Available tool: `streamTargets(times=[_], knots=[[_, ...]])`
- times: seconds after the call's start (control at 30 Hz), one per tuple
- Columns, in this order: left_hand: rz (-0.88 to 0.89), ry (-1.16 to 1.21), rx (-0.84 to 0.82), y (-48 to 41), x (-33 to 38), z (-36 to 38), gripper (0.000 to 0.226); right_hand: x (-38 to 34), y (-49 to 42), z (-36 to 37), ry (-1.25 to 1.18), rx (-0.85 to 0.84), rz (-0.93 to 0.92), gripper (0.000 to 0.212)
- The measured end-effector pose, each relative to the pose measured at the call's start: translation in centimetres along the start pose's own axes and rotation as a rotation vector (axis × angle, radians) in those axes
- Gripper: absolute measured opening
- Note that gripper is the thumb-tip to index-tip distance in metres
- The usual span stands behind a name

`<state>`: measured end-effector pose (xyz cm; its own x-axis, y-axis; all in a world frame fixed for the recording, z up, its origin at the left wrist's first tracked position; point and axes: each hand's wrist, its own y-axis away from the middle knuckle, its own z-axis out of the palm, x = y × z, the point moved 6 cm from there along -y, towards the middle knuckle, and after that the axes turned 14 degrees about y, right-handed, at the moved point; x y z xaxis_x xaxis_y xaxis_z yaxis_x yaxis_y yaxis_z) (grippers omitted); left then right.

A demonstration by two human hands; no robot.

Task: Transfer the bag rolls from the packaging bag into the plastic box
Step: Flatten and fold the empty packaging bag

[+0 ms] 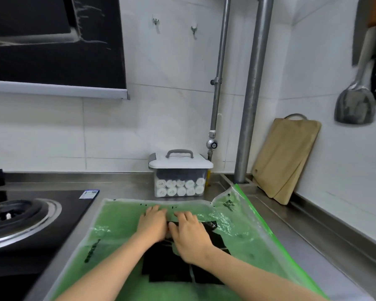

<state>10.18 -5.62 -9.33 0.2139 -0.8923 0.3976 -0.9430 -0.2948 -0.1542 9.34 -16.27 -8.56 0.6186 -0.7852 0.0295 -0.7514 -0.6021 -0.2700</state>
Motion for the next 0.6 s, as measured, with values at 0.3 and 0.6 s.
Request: streamTargets(times=[0.3, 0.6], knots=[[0.007, -0.062, -0.057, -0.8, -8.3, -0.3, 0.051, -6.7, -1.6, 3.1, -0.142, -0.06, -0.196, 0.056], [-0.062, -0.011, -0.061, -2.0, -9.1, -0.1, 0.051, -1.7, -6.8, 5.5, 0.026, -0.268, -0.085, 0.06]])
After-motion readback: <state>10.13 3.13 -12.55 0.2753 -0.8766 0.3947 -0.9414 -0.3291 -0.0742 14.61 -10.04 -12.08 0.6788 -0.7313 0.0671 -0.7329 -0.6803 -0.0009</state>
